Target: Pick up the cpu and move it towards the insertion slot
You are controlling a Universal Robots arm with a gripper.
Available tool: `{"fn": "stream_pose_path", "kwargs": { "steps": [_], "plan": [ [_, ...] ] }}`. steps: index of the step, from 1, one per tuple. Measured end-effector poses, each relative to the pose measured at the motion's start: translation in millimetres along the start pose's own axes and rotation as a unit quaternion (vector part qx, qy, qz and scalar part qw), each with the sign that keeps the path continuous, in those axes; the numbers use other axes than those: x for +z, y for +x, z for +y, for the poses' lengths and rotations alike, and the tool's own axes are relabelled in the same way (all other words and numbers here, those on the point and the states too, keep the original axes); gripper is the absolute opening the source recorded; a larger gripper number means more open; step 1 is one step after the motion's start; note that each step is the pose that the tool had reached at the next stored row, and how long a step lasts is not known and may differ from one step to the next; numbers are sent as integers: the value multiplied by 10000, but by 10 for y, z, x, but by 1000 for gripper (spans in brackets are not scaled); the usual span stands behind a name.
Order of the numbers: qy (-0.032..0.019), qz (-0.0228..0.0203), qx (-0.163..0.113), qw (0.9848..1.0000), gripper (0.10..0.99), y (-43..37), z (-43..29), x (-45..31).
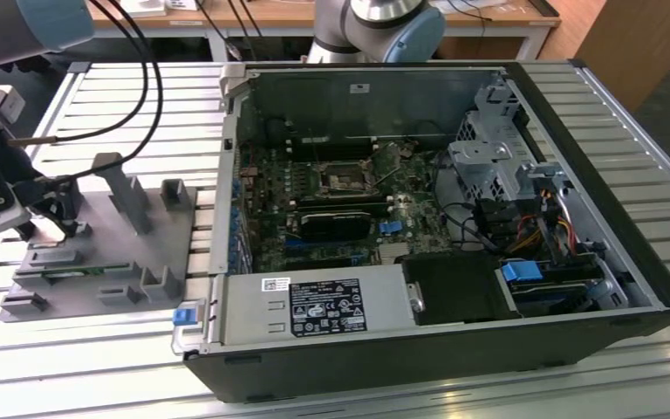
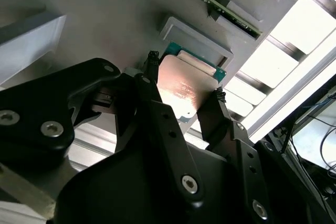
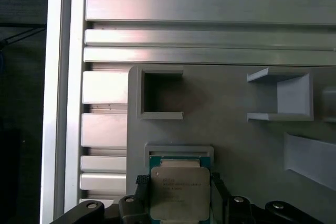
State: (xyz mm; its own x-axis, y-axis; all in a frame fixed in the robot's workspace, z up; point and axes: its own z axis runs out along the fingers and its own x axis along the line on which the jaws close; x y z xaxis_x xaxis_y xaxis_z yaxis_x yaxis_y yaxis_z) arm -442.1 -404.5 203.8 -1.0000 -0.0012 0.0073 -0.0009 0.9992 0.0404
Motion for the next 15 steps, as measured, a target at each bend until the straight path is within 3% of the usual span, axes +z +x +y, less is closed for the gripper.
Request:
{"fn": "stream_pose_path", "kwargs": {
  "steps": [15],
  "plan": [
    [1,1,0,10000,541,0,1,-34]
  ]
}}
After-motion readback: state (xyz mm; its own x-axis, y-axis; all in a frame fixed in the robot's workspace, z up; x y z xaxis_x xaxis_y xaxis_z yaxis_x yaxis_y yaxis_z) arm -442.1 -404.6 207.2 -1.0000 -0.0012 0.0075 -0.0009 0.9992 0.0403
